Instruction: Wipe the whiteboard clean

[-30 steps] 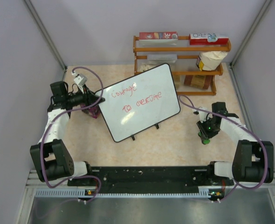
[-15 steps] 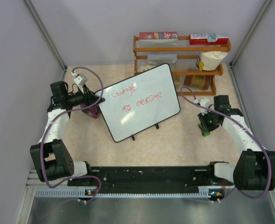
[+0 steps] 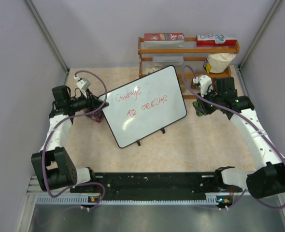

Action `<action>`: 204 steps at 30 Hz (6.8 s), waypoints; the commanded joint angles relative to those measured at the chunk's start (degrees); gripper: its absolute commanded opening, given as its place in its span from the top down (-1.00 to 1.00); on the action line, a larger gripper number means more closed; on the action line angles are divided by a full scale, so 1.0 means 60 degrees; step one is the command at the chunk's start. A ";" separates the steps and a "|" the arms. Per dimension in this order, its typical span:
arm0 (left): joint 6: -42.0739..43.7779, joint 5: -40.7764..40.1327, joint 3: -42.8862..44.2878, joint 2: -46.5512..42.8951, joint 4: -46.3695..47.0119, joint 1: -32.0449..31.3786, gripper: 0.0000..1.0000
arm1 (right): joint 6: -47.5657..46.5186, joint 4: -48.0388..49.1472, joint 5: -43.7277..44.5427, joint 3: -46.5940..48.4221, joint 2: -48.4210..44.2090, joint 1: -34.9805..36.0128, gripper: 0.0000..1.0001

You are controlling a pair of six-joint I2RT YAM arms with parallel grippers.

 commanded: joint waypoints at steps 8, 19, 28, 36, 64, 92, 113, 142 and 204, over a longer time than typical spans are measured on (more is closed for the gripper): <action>0.0102 -0.1040 -0.0865 -0.0744 0.0412 -0.0089 1.00 | 0.0953 0.1217 0.0517 0.2564 0.1202 0.2138 1.00; -0.0558 -0.1904 -0.2183 -0.1711 0.1497 -0.0689 1.00 | 0.1114 0.2198 0.1747 0.4322 0.2860 0.4393 1.00; -0.0162 -0.2169 -0.1980 -0.1887 0.1029 -0.0851 1.00 | 0.1144 0.3309 0.2713 0.5041 0.3827 0.5946 1.00; 0.0307 -0.2169 -0.1657 -0.1829 0.0486 -0.0865 1.00 | 0.1144 0.4659 0.3490 0.4734 0.4486 0.7280 1.00; 0.0570 -0.2139 -0.1671 -0.2151 0.0032 -0.0851 1.00 | 0.0924 0.5715 0.3227 0.4981 0.5863 0.8116 1.00; 0.1171 -0.1773 -0.1671 -0.2253 -0.0378 -0.0836 1.00 | 0.0675 0.5846 0.4429 0.5451 0.6128 0.7574 1.00; 0.1098 -0.1729 -0.1671 -0.2356 -0.0334 -0.0851 1.00 | 0.0748 0.6066 0.4633 0.4587 0.5381 0.5730 1.00; 0.1098 -0.1744 -0.1686 -0.2224 -0.0305 -0.0851 1.00 | 0.1569 0.6242 0.2963 0.3620 0.4882 0.5611 1.00; 0.1068 -0.1671 -0.1759 -0.2268 -0.0290 -0.0851 1.00 | 0.1261 0.6974 0.3462 0.2770 0.4560 0.5539 1.00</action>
